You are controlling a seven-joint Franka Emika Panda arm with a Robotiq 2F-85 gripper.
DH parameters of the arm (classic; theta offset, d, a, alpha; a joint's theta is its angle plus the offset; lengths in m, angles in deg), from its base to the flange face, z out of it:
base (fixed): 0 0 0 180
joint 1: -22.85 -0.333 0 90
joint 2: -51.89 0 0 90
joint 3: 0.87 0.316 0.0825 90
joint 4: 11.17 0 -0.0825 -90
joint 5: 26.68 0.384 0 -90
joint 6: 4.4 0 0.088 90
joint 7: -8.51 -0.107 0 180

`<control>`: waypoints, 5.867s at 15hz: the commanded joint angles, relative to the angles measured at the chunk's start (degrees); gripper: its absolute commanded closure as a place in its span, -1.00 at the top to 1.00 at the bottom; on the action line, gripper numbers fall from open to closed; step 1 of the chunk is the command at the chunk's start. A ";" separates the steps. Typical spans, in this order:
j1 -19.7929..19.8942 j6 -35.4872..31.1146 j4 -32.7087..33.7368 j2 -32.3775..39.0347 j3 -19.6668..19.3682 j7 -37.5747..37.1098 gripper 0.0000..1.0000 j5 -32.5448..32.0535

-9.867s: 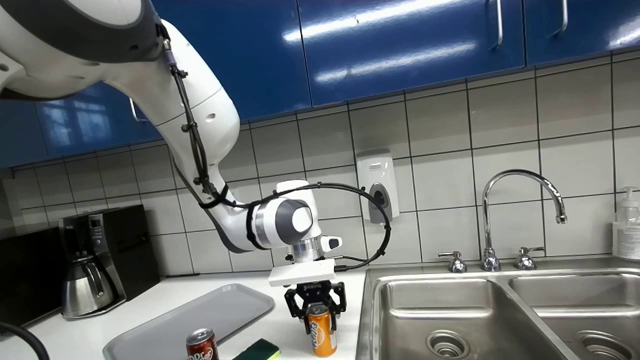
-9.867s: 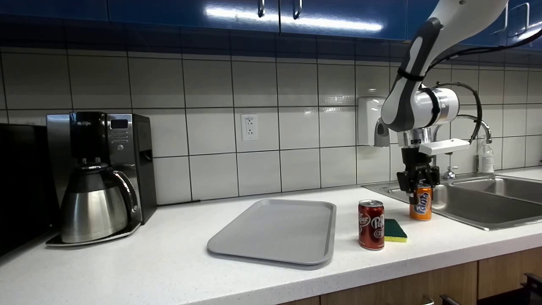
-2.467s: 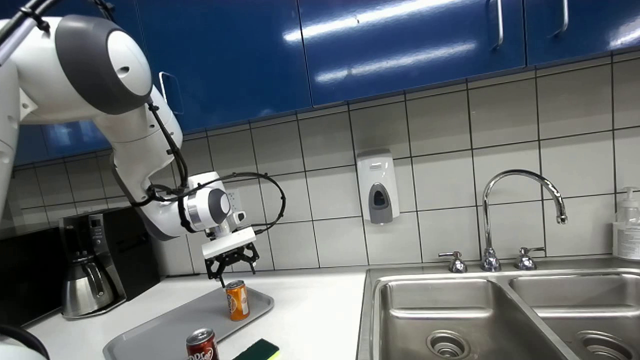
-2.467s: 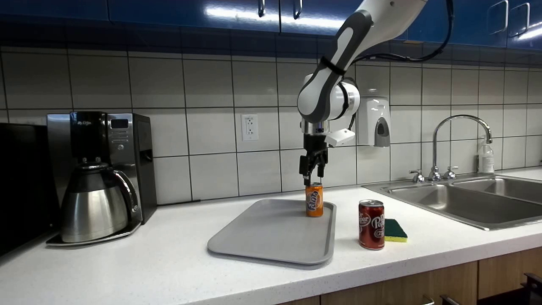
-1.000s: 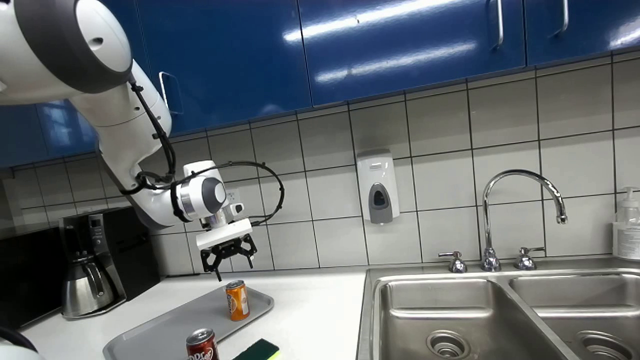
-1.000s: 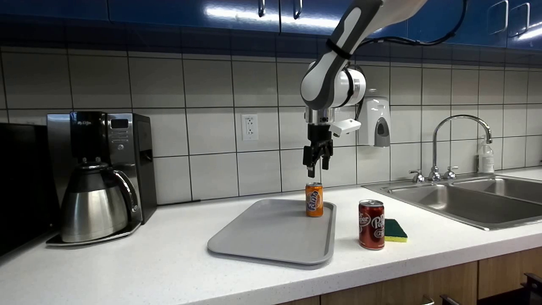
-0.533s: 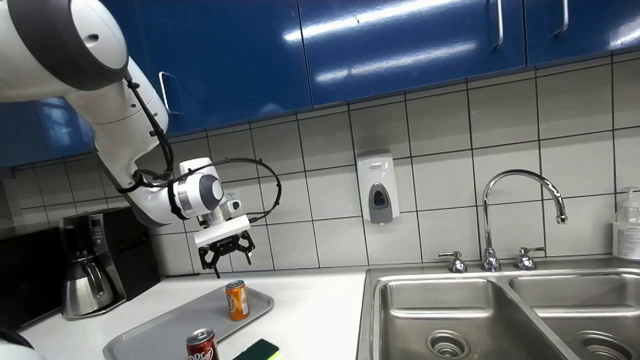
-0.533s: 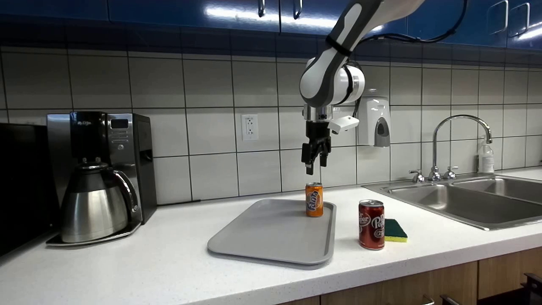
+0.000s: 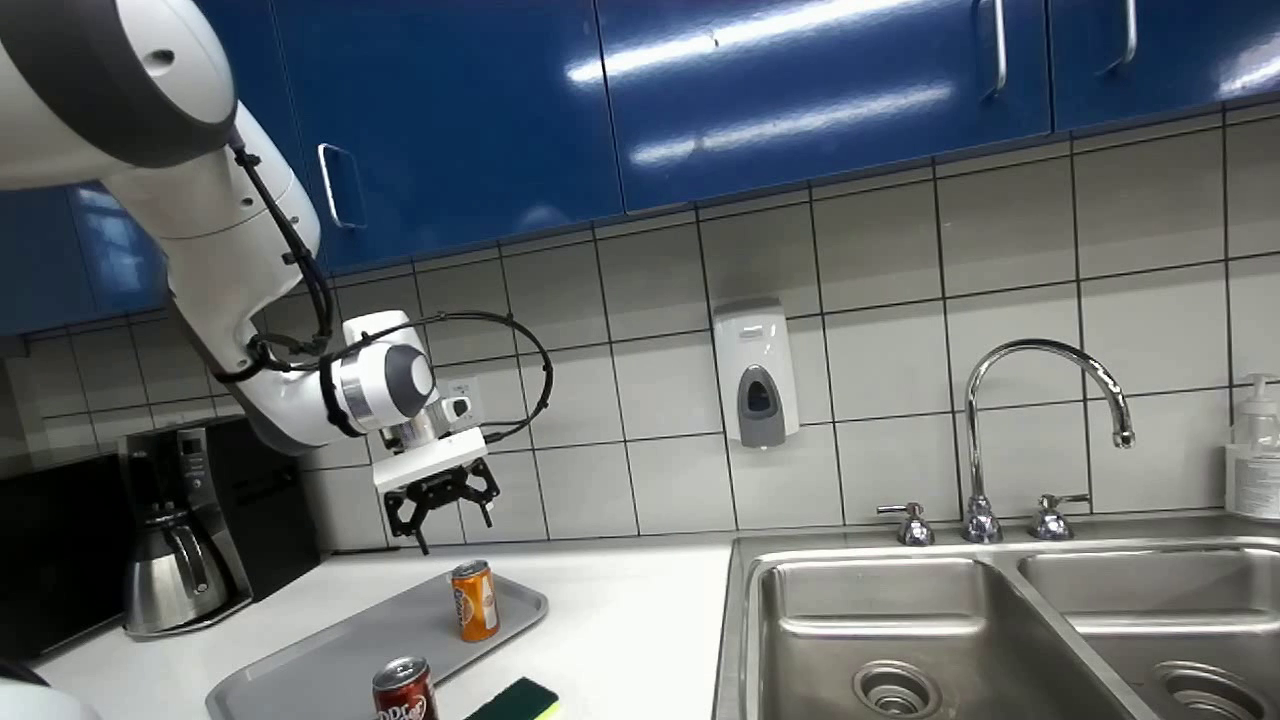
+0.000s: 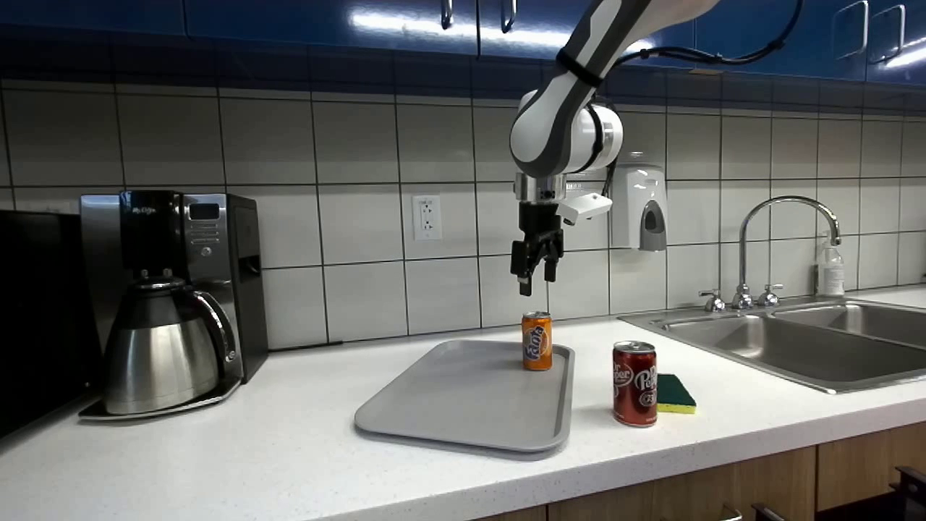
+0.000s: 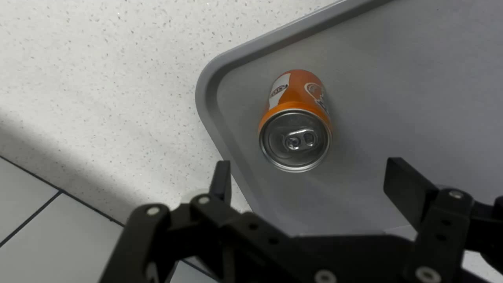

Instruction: Place the cans on the tray

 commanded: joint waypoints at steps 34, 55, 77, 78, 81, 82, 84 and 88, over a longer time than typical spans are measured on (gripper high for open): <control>-1.18 -0.33 -16.78 -11.98 1.40 -14.01 1.00 -0.59; -1.46 -3.00 -19.22 -10.83 1.46 -15.72 1.00 -1.39; -1.32 -10.06 -27.24 -11.51 1.09 -23.32 1.00 -5.47; -1.27 -10.23 -27.57 -11.59 1.01 -23.47 1.00 -5.59; -1.15 -10.63 -28.62 -11.82 0.82 -23.50 1.00 -5.48; -1.11 -10.71 -29.00 -11.93 0.75 -23.46 1.00 -5.45; -1.00 -10.89 -29.75 -12.23 0.50 -23.55 1.00 -5.59; -0.77 -11.22 -31.21 -12.93 0.24 -23.15 1.00 -5.33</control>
